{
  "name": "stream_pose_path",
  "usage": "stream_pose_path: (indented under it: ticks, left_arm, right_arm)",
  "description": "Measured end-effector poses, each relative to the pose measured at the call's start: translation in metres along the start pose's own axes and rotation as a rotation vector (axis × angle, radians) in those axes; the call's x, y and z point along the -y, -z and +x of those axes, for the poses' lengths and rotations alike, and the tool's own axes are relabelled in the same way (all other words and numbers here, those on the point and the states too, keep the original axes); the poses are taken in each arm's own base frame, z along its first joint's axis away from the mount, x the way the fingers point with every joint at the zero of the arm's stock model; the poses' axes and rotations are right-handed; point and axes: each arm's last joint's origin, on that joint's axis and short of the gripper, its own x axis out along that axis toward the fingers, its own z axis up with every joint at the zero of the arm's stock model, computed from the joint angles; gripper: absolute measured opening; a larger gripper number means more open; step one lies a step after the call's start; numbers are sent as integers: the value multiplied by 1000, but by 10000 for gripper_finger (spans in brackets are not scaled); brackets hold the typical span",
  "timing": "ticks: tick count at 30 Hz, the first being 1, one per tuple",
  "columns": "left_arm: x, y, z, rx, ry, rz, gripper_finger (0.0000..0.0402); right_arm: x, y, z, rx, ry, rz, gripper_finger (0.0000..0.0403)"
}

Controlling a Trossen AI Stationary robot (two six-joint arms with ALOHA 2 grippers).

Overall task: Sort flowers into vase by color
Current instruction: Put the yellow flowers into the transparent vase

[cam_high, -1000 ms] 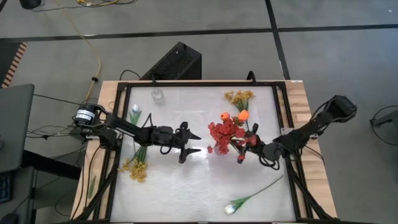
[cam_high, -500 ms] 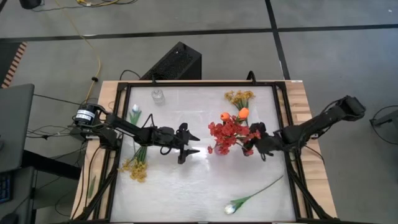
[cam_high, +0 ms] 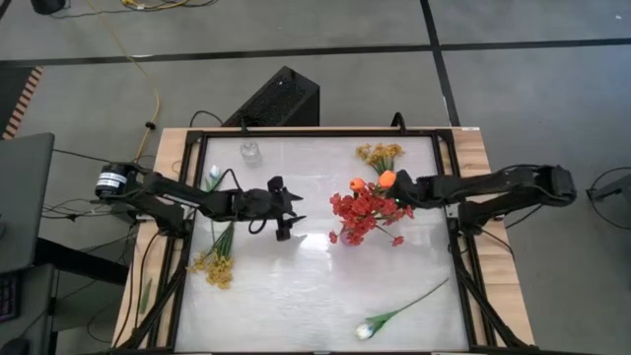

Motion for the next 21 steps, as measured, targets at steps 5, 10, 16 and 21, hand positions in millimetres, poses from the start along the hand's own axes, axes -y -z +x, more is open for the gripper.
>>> stream_pose_path:
  ticks: [5,10,16,21]
  left_arm:
    - [-20,2,4,-10,-38,17,251]
    - [-50,5,8,-4,-37,-6,251]
    - [-80,11,9,-1,2,-100,251]
    - [-93,13,7,11,79,-159,251]
  right_arm:
    - [5,-5,21,-60,63,-16,163]
    - [1,-2,41,-129,80,-71,169]
    - [2,-1,53,-163,131,-80,156]
    - [-3,-15,44,-127,90,-140,83]
